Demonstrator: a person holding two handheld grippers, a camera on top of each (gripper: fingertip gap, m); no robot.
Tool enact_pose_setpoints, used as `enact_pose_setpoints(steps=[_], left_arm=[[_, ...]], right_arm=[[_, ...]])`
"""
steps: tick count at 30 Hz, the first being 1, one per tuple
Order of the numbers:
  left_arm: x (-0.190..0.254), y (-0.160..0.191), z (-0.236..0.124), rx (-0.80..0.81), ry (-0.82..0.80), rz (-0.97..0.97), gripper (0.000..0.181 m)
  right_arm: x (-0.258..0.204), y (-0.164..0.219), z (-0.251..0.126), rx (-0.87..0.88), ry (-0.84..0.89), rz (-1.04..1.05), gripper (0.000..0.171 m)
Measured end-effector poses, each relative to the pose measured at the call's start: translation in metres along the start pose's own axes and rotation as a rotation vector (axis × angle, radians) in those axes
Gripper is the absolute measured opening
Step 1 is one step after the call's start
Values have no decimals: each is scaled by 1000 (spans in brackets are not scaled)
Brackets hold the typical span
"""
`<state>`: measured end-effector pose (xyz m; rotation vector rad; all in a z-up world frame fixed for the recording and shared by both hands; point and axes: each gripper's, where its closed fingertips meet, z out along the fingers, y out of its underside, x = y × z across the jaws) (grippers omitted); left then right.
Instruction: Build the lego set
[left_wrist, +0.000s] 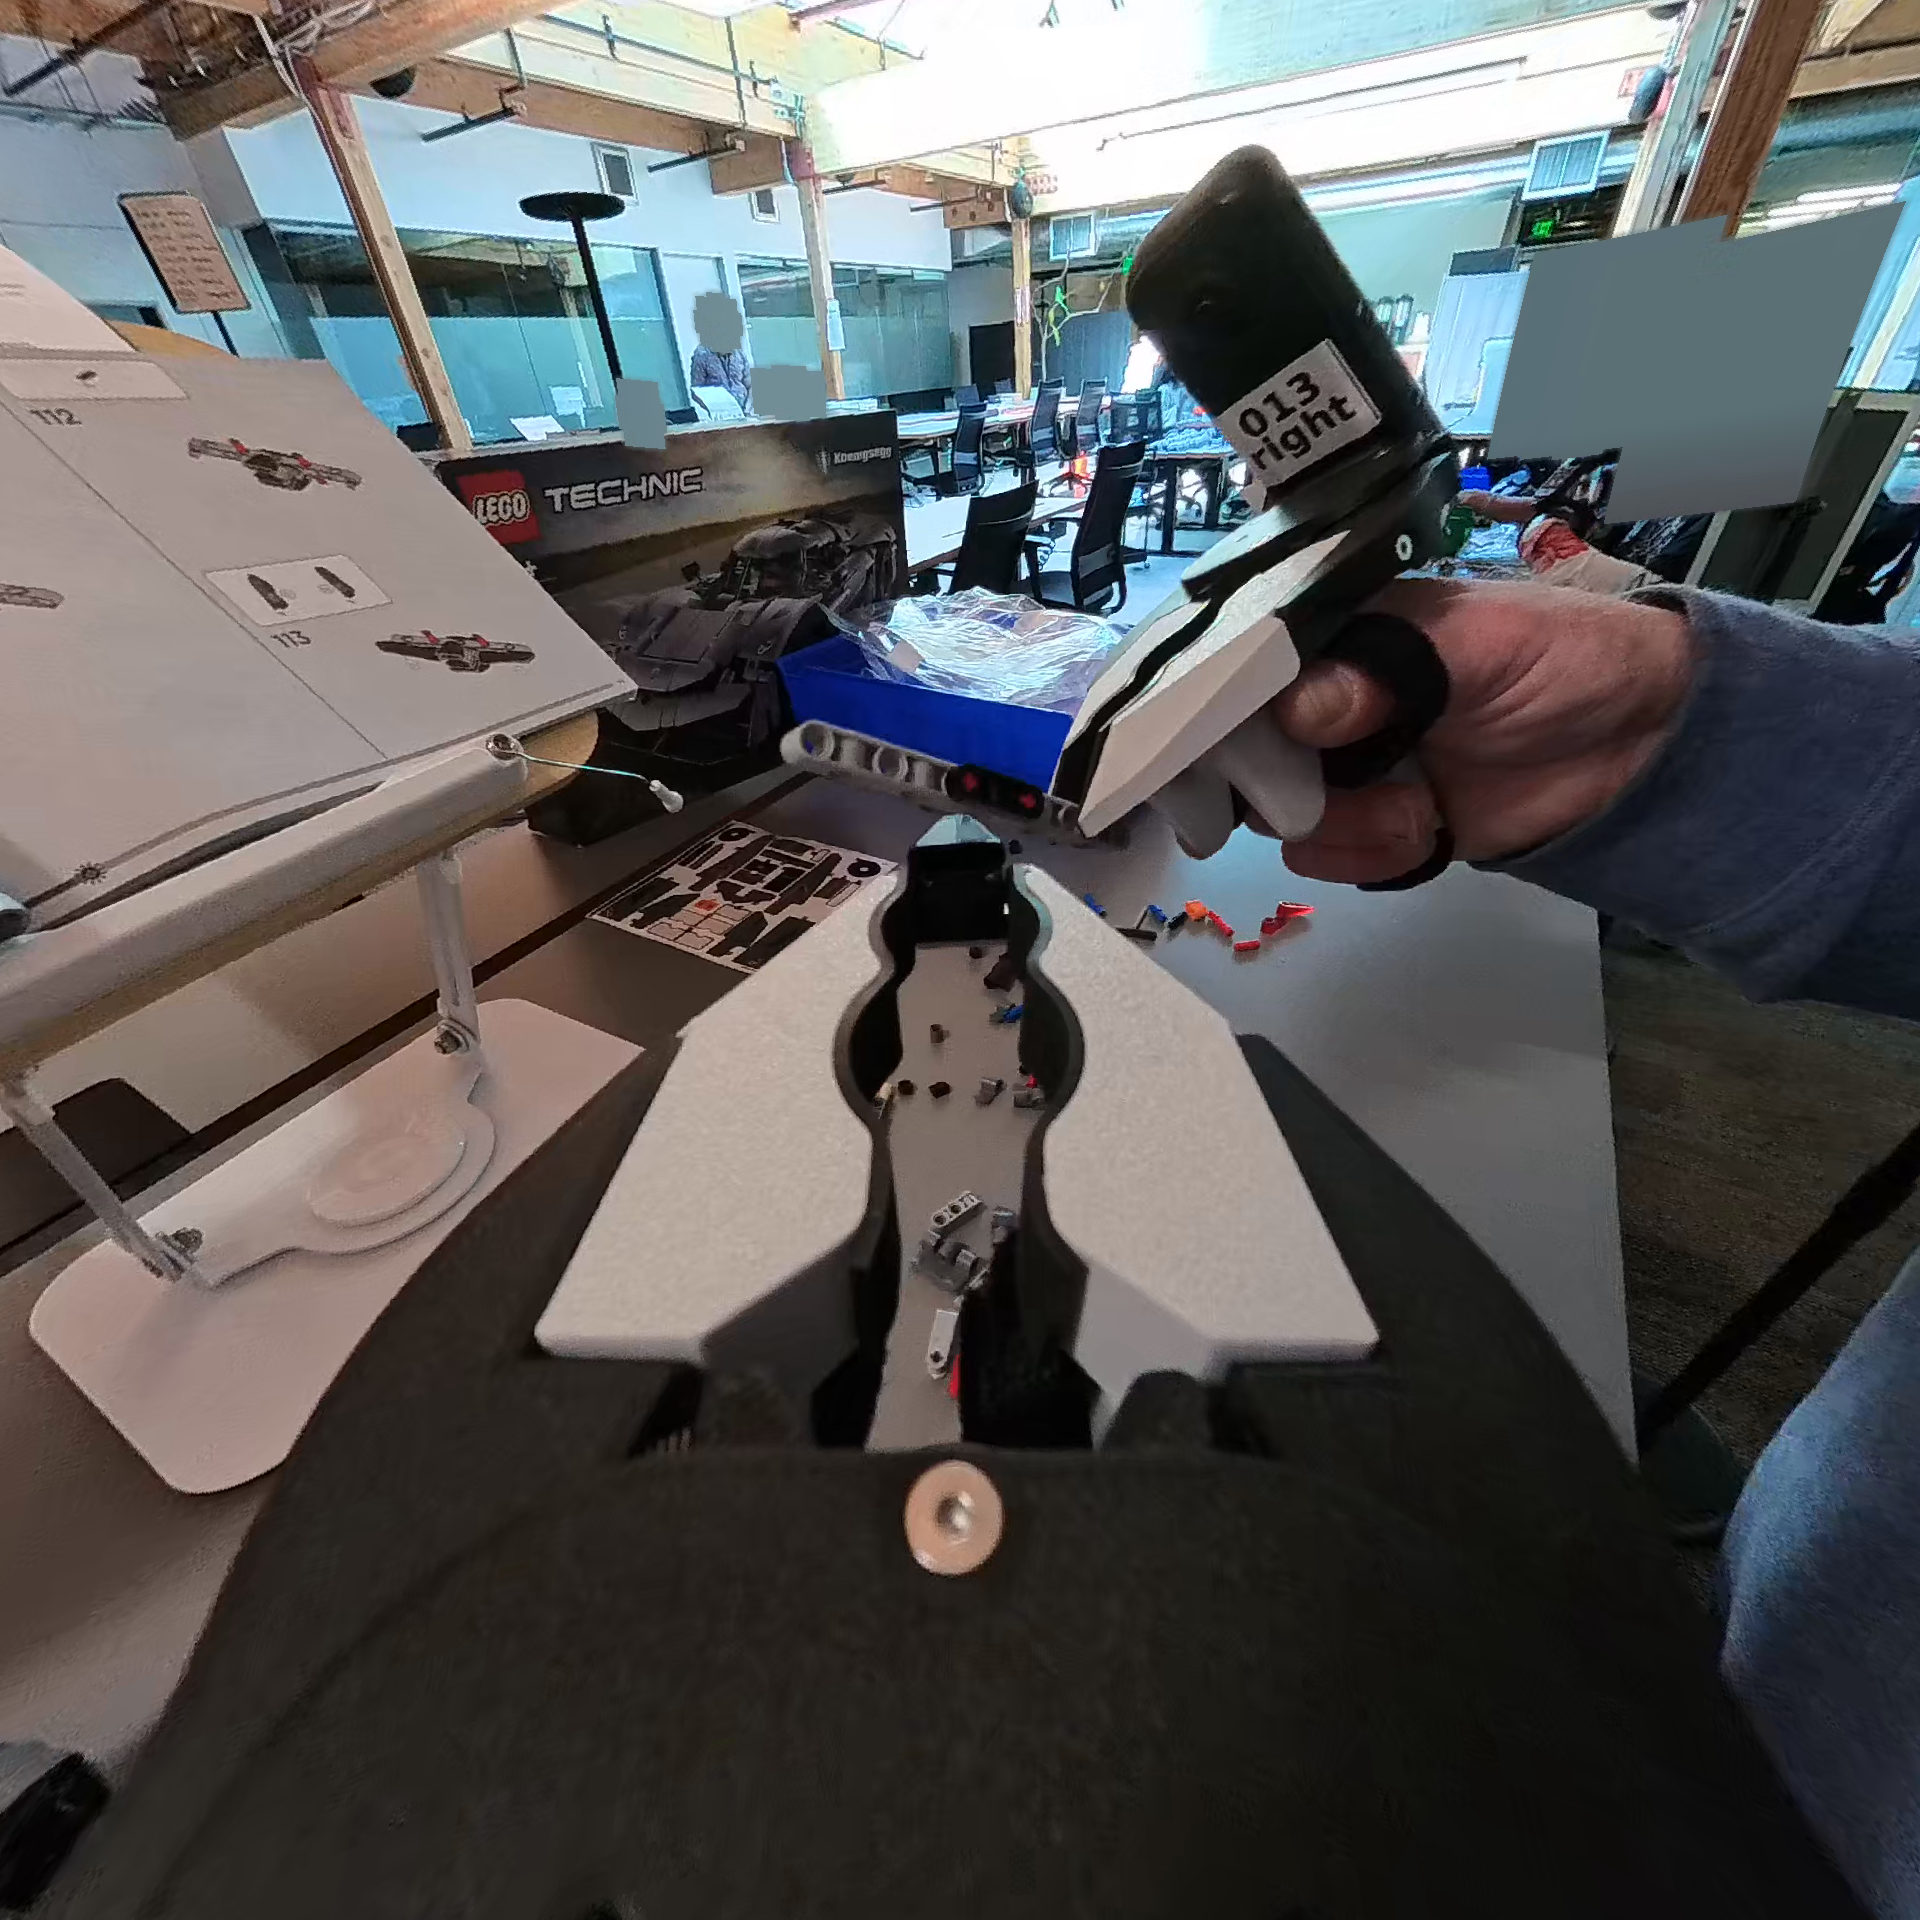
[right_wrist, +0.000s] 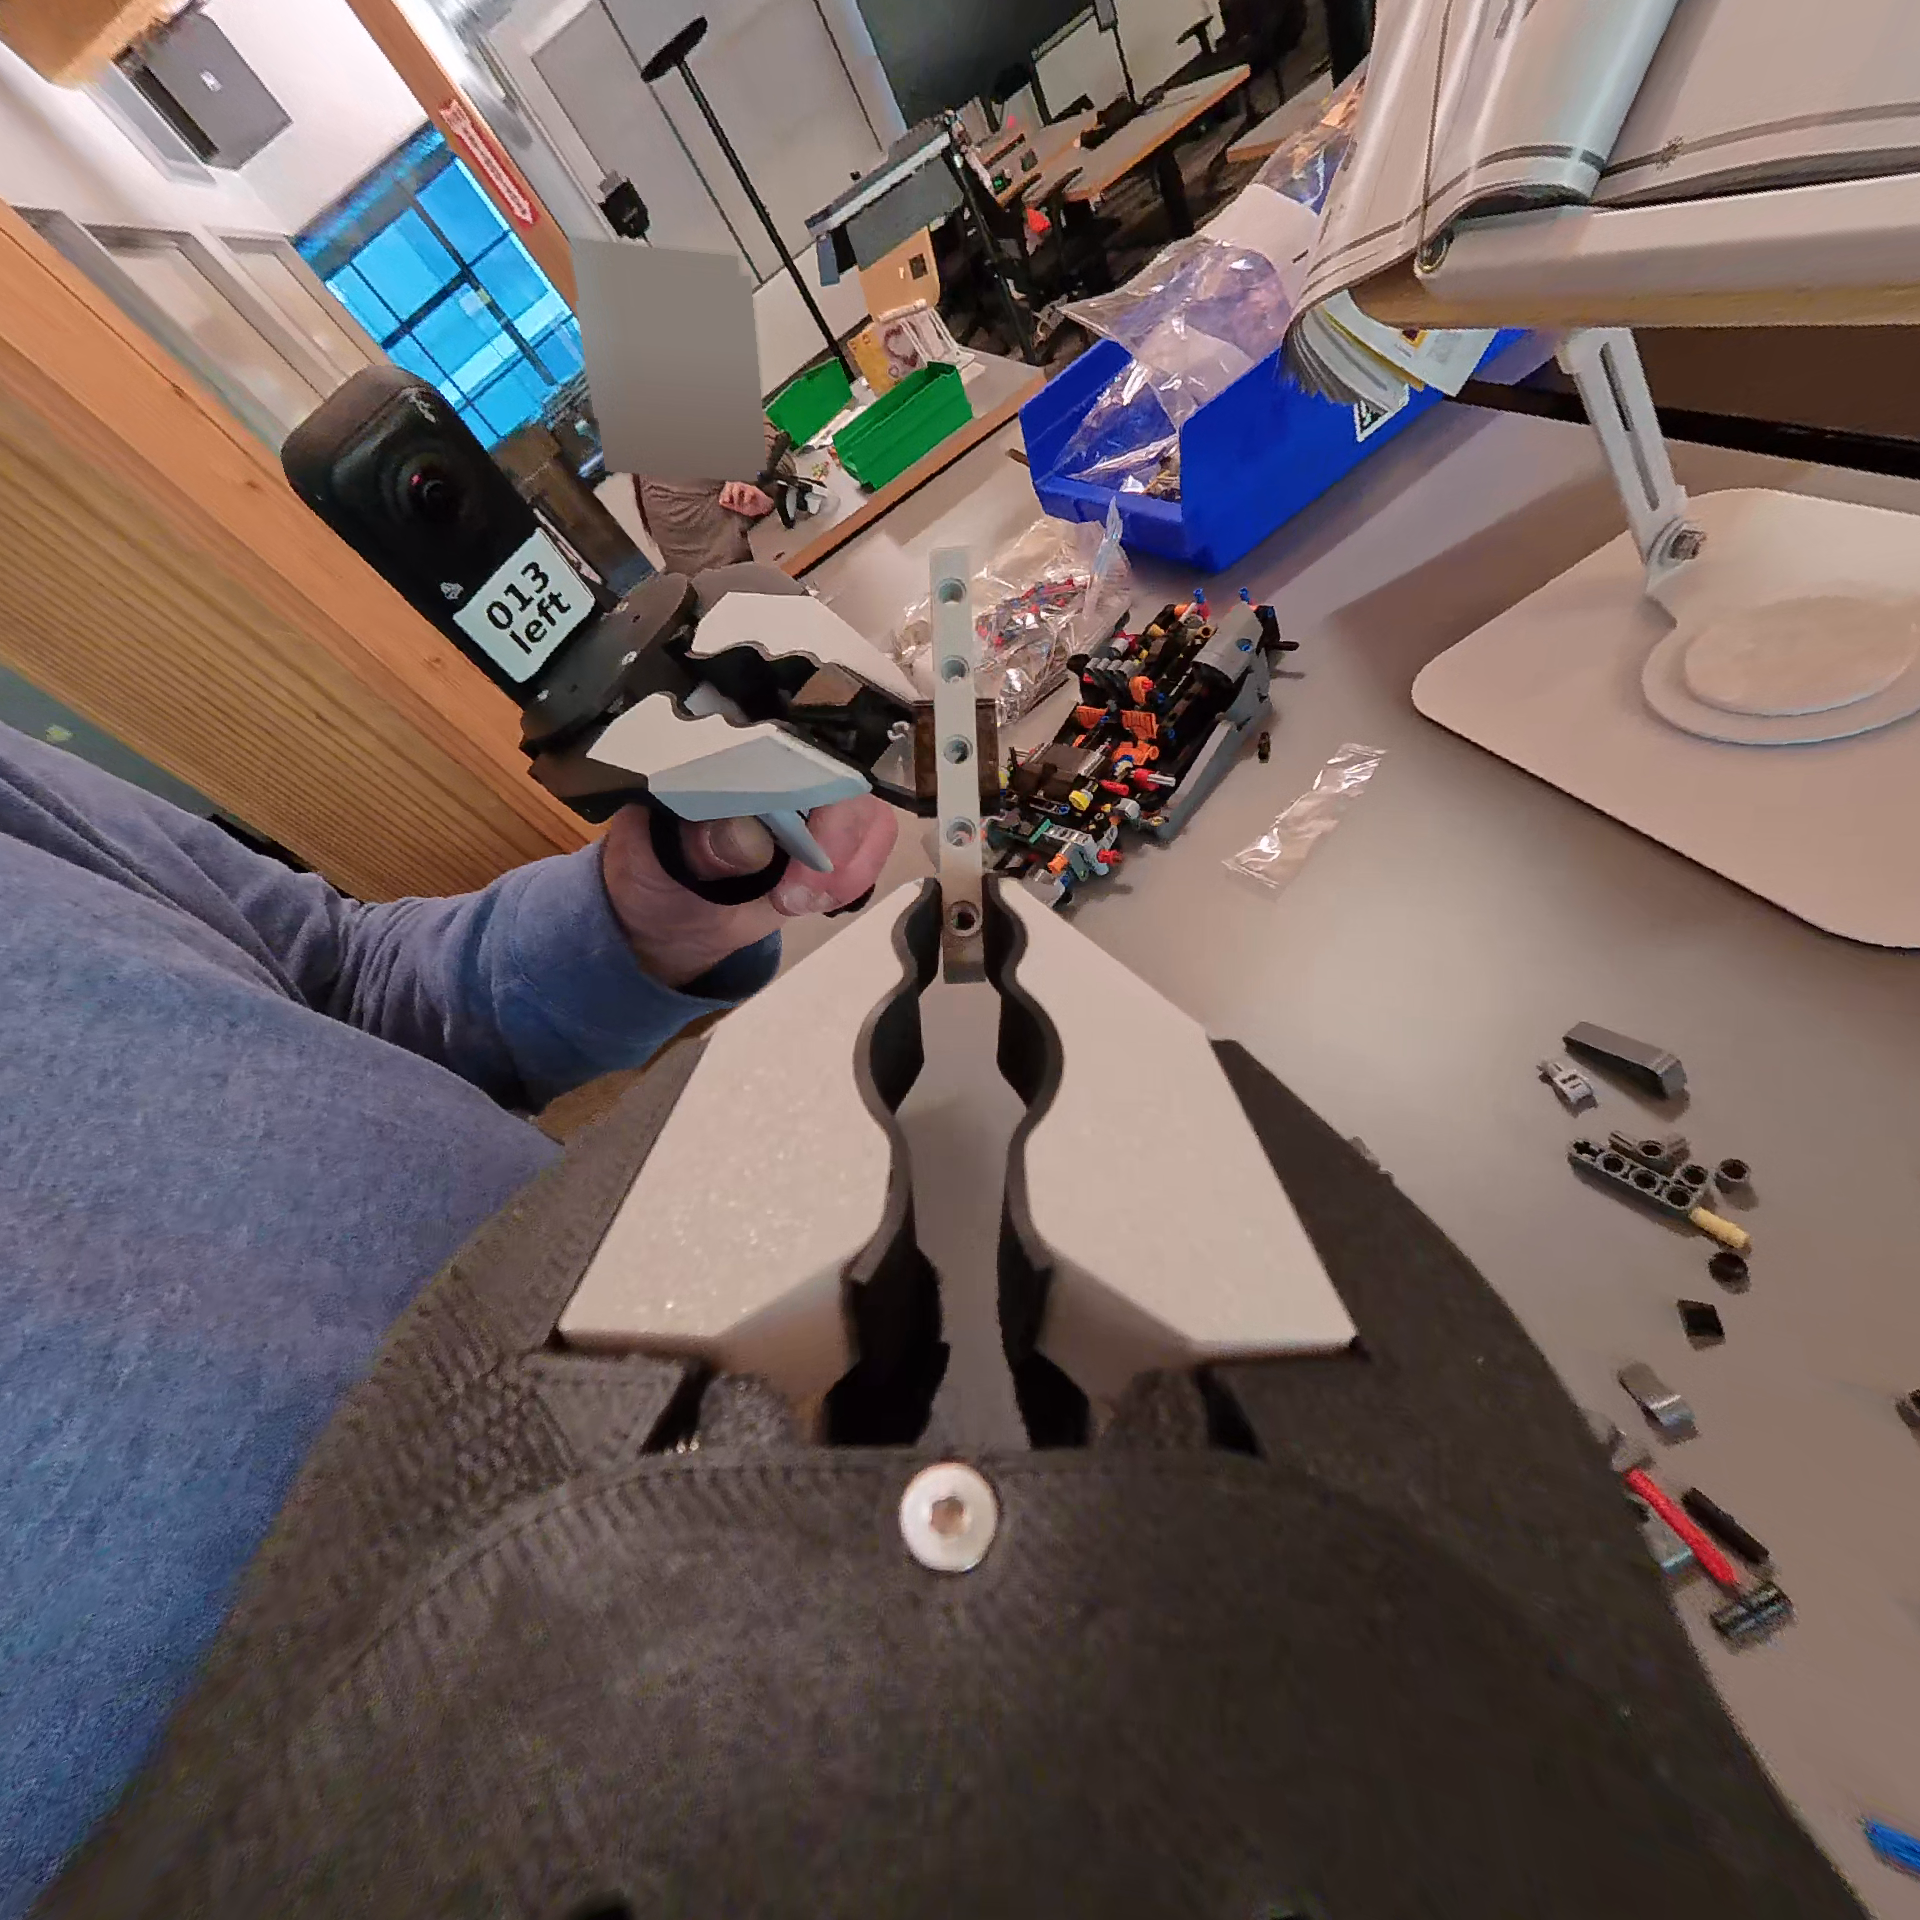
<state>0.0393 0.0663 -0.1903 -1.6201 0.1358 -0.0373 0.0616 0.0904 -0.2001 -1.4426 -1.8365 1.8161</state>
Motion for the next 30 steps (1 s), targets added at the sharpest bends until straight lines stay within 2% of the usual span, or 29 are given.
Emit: enact_pose_setpoints(steps=[8, 16, 24, 30], left_arm=[[-3, 1, -3, -2, -13, 10, 15], [-8, -2, -9, -5, -66, 71, 15], [-5, 10, -5, -126, -175, 333, 15], [-8, 11, -7, -143, -265, 430, 15]], right_arm=[[3, 3, 6, -9, 12, 9, 4], [5, -3, 11, -40, 113, -98, 4], [-3, -1, 20, -73, 122, -61, 4], [-6, 2, 27, -103, 141, -44, 4]])
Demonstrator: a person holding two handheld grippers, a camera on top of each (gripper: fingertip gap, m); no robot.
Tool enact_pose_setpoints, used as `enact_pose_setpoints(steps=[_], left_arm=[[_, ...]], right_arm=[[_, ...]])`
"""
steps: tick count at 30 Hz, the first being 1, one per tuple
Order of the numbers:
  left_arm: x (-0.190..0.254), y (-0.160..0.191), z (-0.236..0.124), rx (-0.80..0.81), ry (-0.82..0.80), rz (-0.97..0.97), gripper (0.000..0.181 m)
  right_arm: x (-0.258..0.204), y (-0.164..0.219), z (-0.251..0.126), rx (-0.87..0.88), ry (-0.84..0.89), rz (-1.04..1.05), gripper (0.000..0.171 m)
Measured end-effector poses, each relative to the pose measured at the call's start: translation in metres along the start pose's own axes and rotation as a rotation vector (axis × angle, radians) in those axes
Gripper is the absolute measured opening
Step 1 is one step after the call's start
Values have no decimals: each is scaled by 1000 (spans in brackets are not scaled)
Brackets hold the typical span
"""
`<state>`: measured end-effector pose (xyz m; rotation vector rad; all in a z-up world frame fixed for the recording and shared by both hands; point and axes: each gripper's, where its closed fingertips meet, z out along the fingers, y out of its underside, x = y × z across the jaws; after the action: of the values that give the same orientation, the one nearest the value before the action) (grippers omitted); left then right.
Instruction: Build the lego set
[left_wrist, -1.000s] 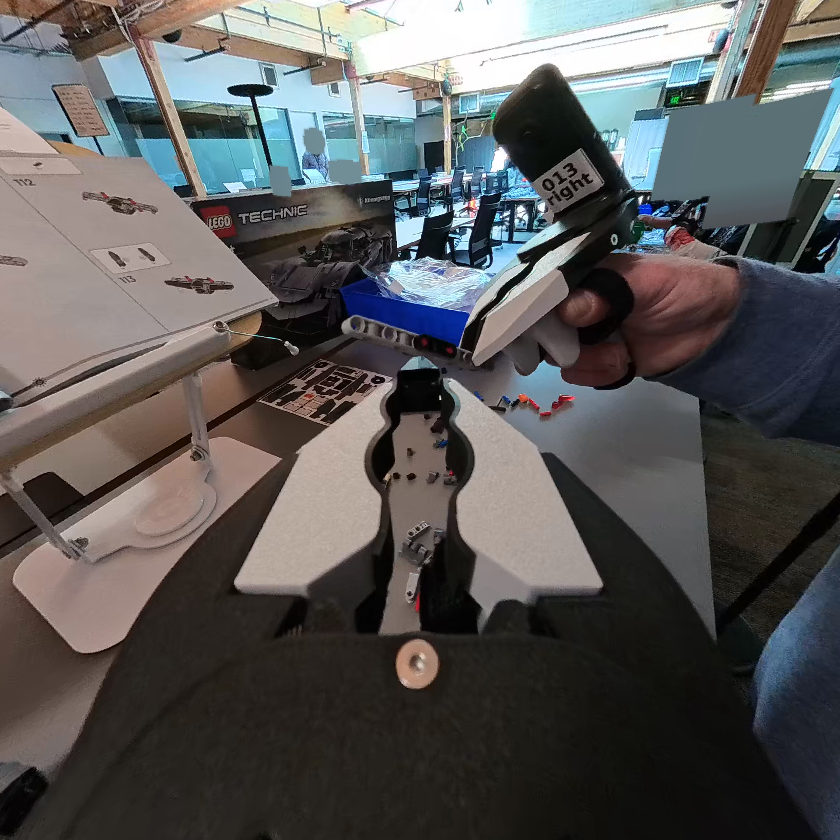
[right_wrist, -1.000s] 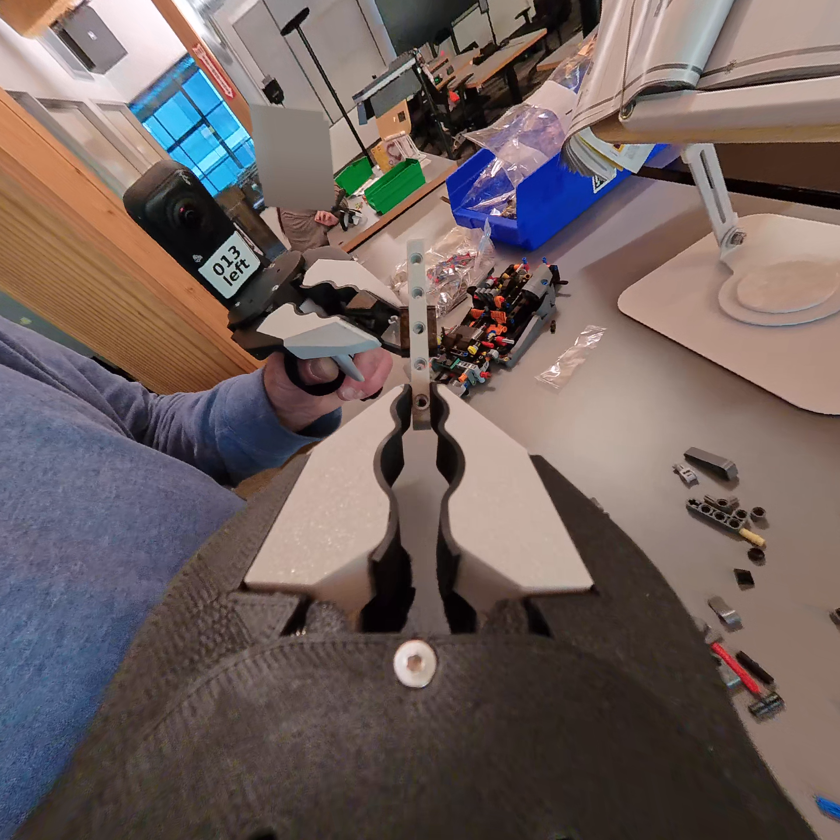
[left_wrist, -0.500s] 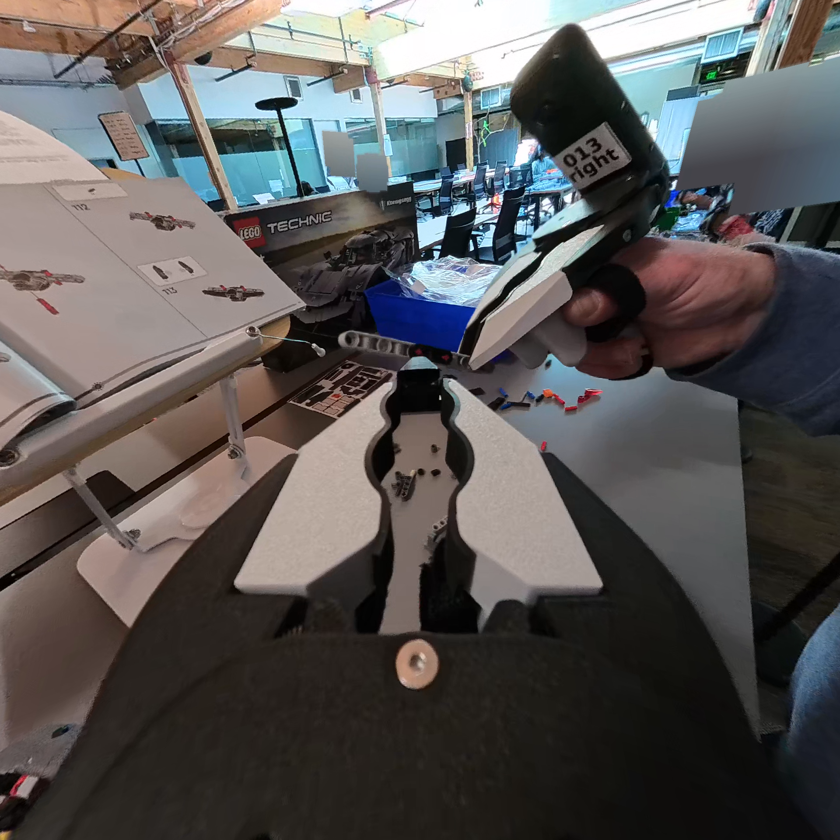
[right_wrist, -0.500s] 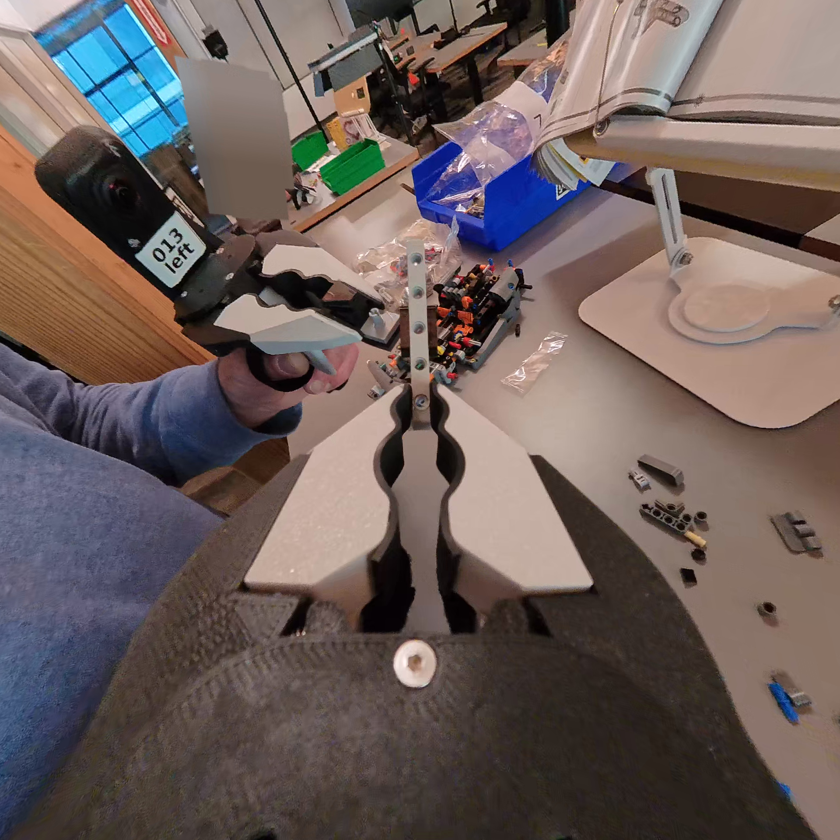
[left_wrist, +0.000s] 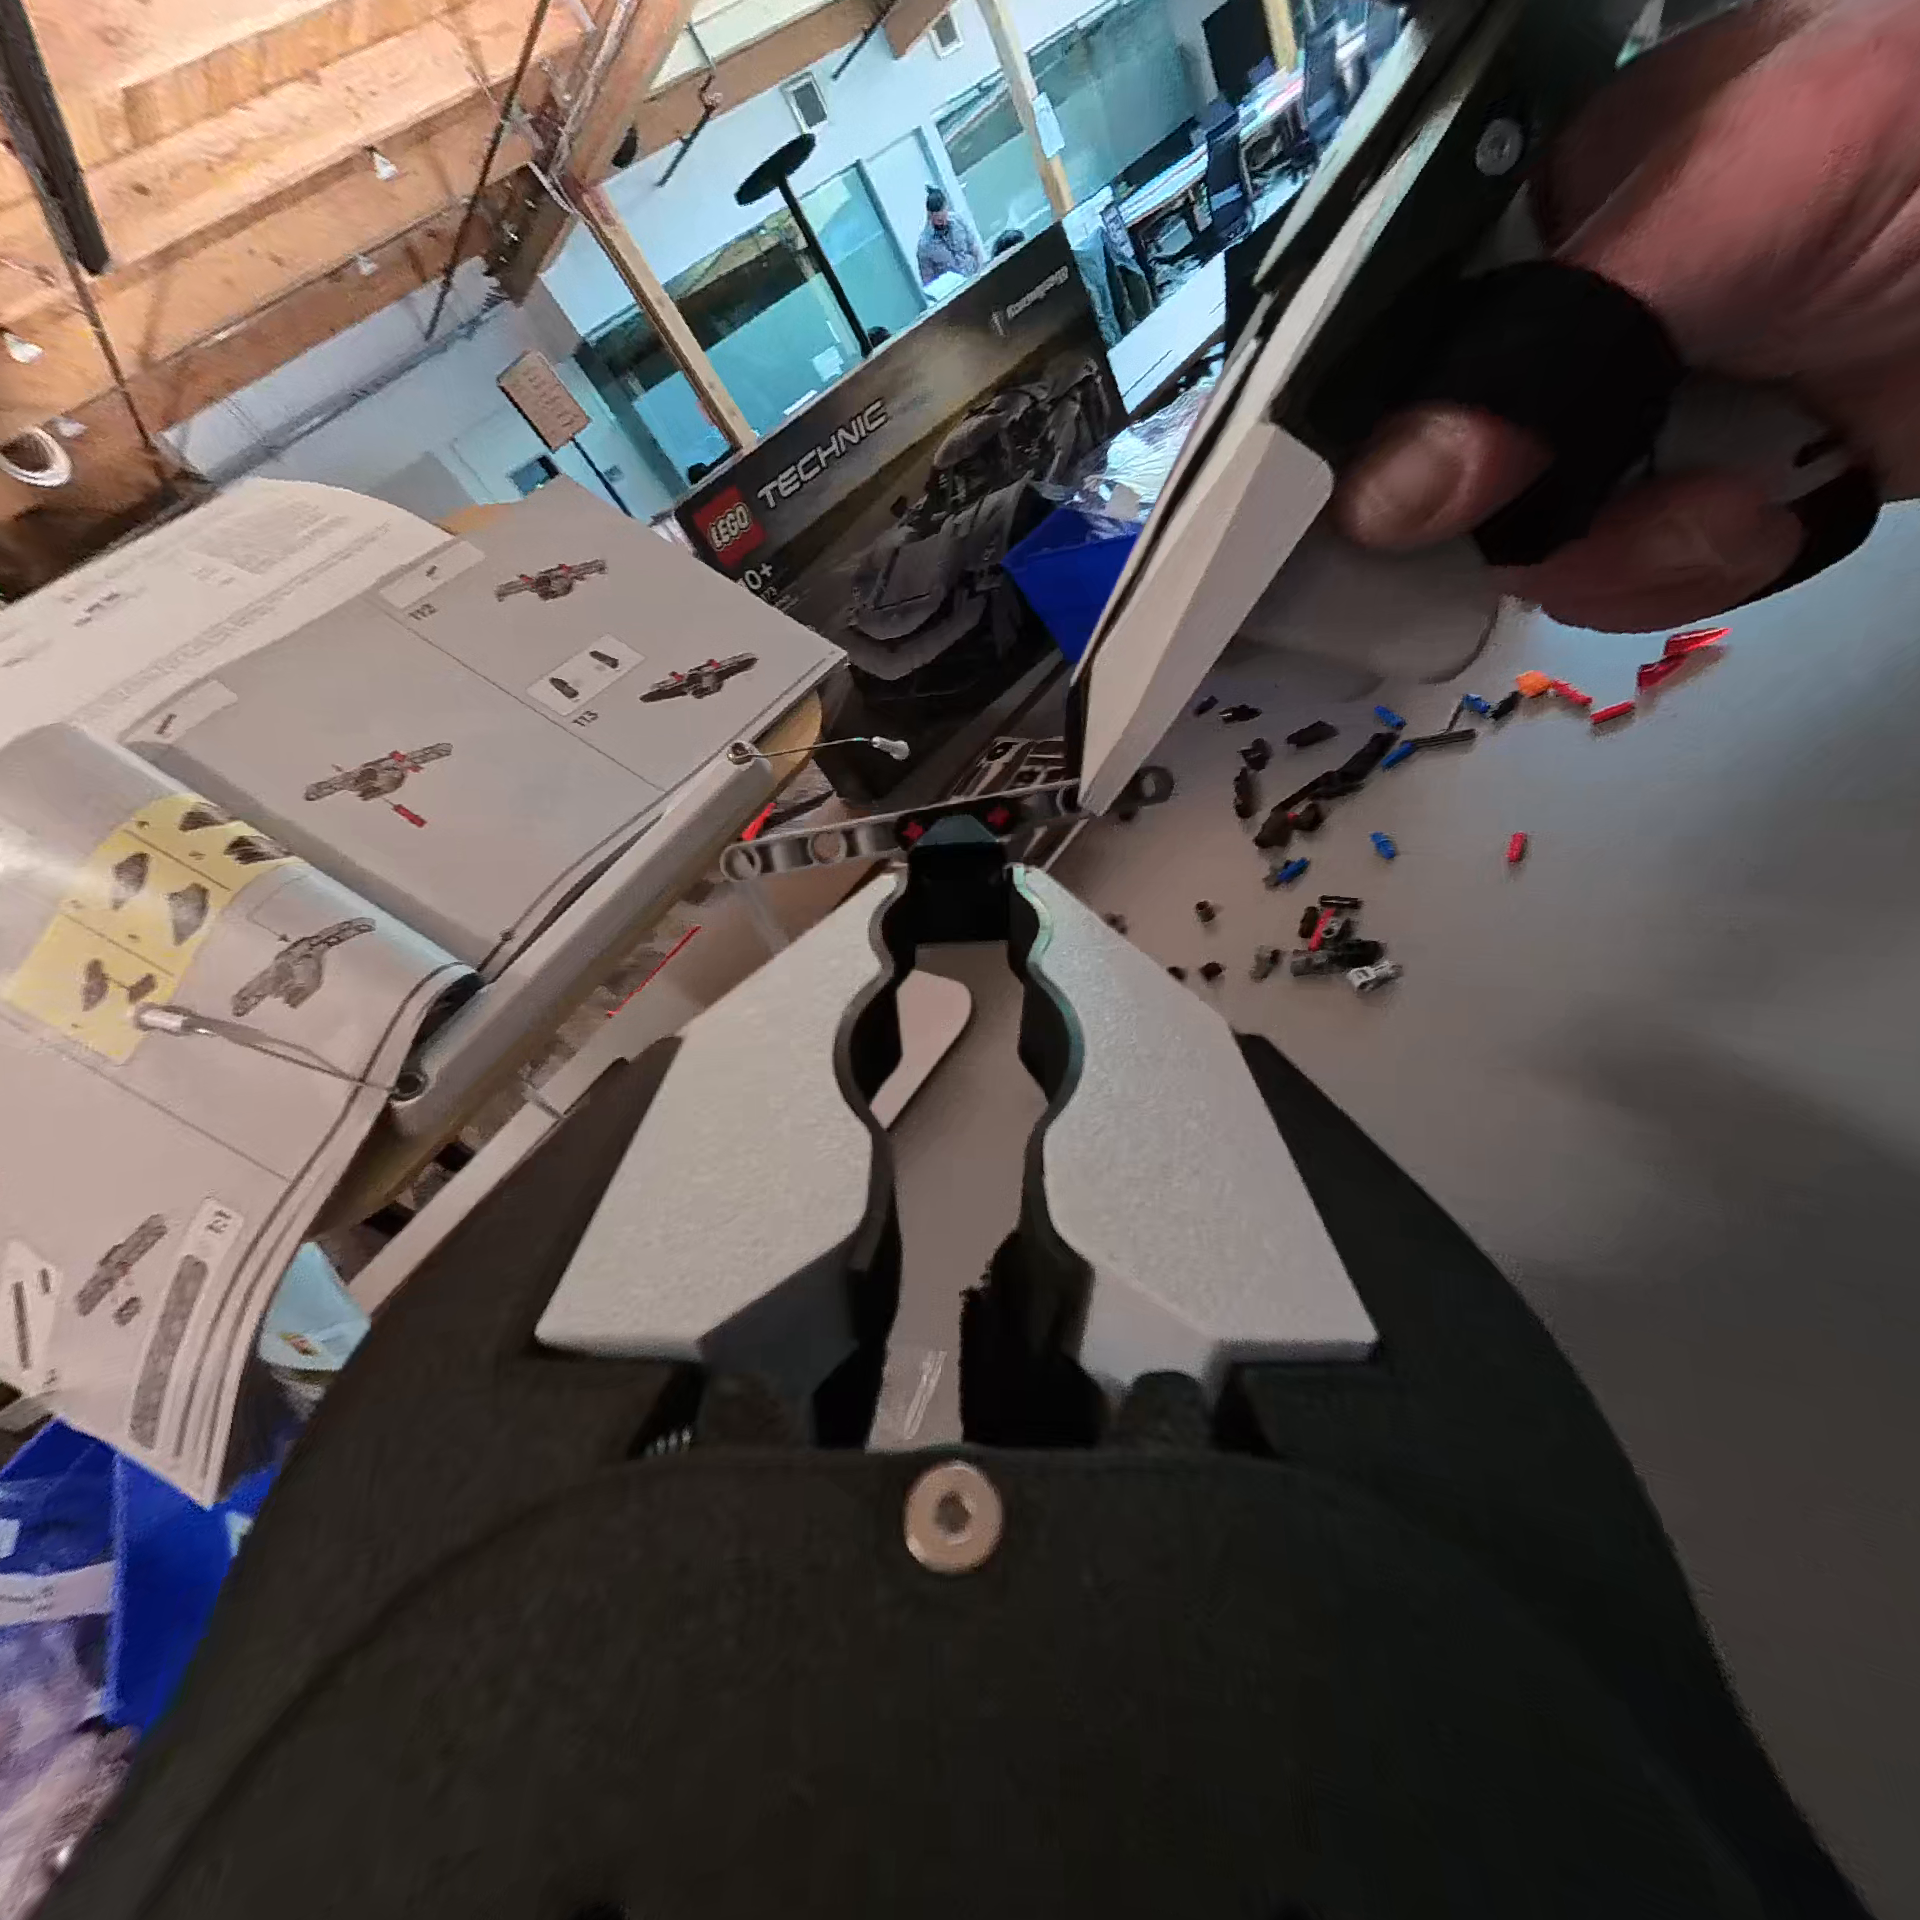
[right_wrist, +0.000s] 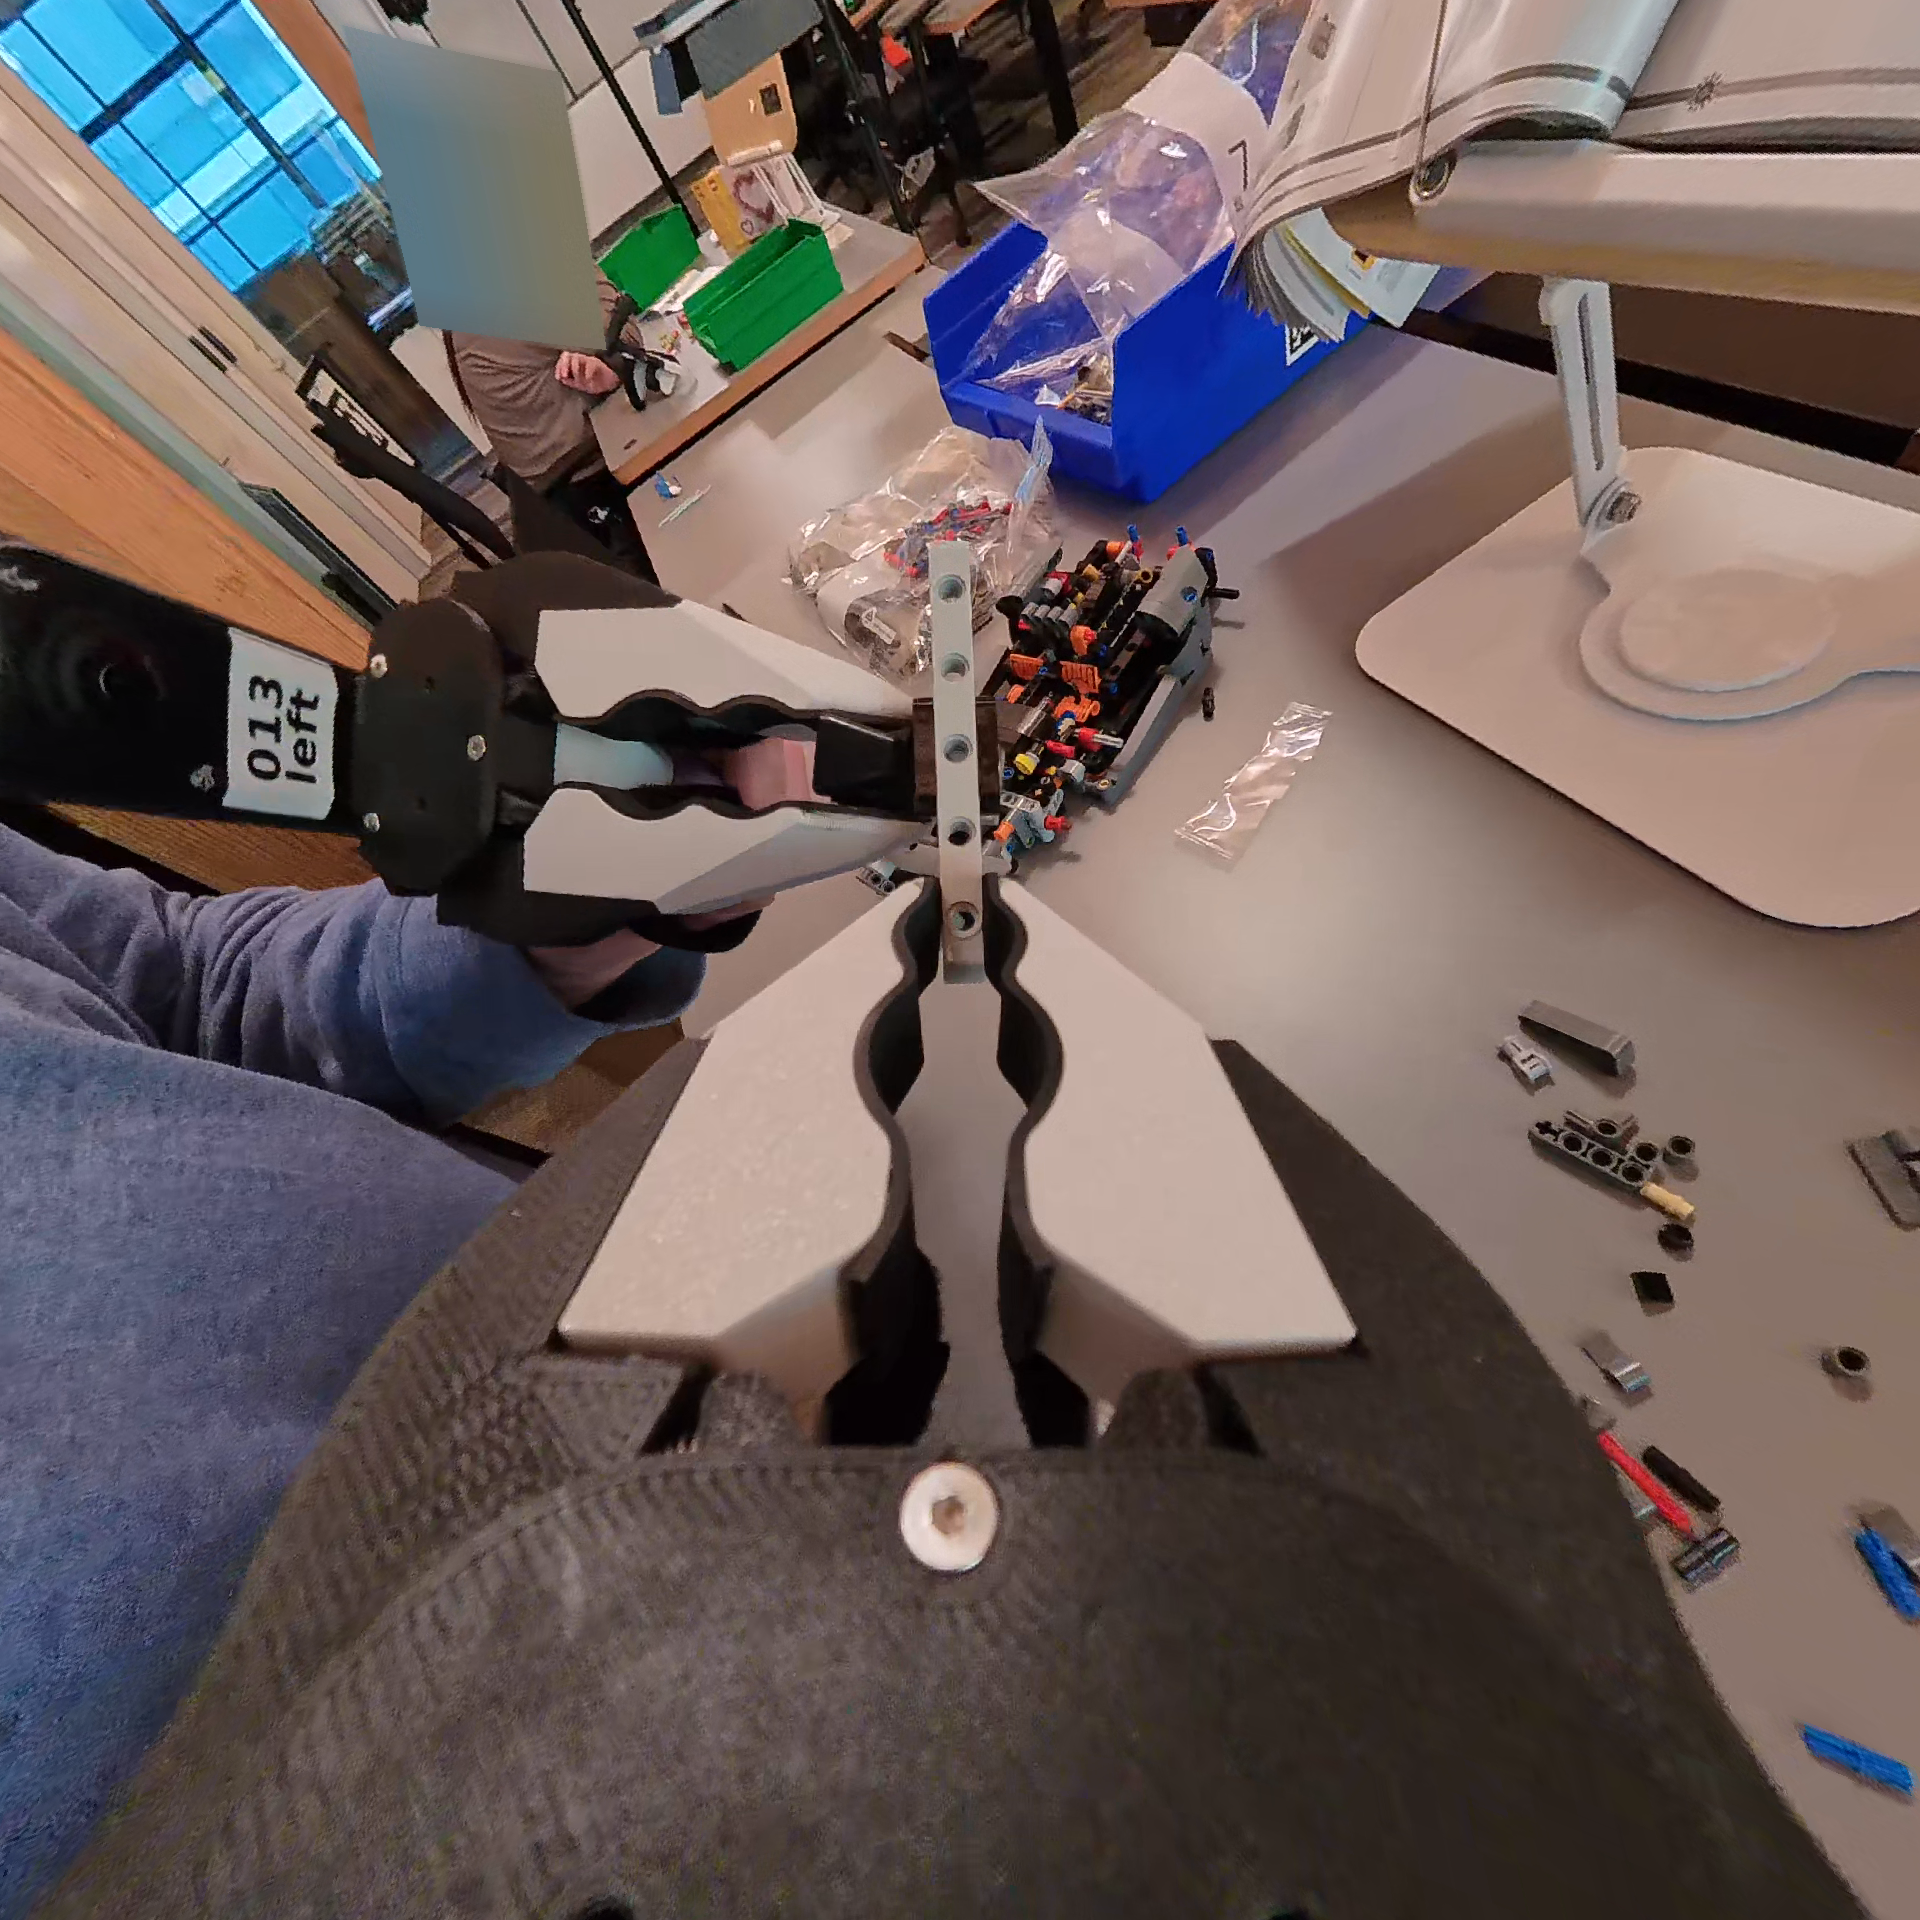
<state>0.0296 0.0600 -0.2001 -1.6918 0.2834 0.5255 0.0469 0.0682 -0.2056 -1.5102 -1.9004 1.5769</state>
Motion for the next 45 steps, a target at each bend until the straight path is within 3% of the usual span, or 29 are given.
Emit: enact_pose_setpoints(steps=[12, 18, 27, 32, 40, 45], left_arm=[[1, -1, 1, 33, -57, -80, 15], [52, 17, 27, 8, 51, -205, 15], [155, 68, 72, -179, 283, -240, 15], [173, 71, 85, -247, 337, -203, 15], [195, 108, 92, -499, 448, -157, 16], [195, 109, 92, -518, 463, -187, 16]], right_arm=[[0, 4, 2, 3, 46, -10, 4], [25, 58, -19, -59, 125, 87, 4], [68, 163, -47, -114, 225, 284, 5], [79, 179, -56, -81, 223, 335, 5], [93, 200, -58, -147, 222, 351, 5], [97, 203, -59, -162, 231, 331, 4]])
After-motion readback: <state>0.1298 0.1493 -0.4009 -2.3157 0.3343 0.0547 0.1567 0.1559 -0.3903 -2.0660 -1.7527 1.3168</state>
